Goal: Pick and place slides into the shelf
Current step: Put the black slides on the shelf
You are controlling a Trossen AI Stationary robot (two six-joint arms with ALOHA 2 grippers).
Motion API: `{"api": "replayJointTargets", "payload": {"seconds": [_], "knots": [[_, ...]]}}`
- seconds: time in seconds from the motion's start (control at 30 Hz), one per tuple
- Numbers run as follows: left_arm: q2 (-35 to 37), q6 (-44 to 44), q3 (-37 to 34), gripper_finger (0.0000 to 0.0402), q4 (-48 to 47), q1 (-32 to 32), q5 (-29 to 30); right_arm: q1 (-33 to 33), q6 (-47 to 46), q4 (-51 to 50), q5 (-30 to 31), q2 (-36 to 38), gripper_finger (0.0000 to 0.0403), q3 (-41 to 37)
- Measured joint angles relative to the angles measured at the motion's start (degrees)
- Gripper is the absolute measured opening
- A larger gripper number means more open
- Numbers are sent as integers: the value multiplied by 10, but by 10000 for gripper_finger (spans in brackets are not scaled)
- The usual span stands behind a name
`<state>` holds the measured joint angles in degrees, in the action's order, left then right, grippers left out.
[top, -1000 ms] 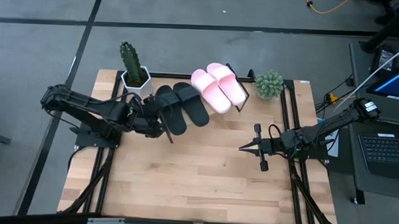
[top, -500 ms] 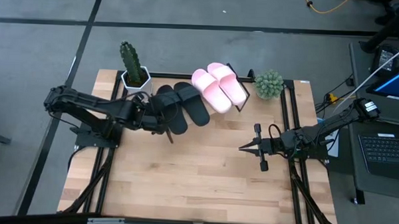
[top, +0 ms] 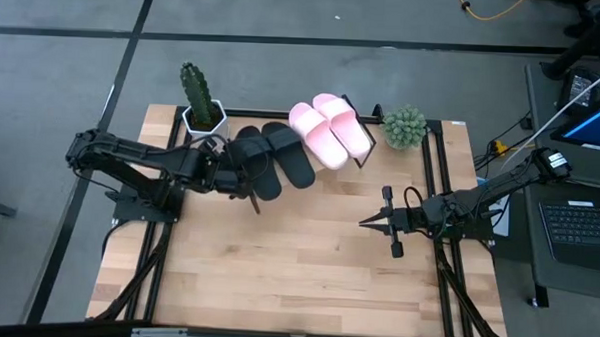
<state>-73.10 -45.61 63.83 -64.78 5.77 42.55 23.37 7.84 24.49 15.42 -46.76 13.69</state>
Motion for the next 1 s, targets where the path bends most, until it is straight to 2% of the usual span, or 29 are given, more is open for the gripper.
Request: {"api": "replayJointTargets", "payload": {"seconds": [0.37,0.57,0.8,1.0], "knots": [[0,87,0,0,72,-14,-6,0,1,0,0,0,23,0],[0,86,-9,0,77,-17,-5,0,1,0,0,0,23,0],[5,69,-78,0,114,-40,11,0,0,1,0,0,23,0],[5,106,-53,0,112,-28,19,0,0,1,0,0,23,0]]}}
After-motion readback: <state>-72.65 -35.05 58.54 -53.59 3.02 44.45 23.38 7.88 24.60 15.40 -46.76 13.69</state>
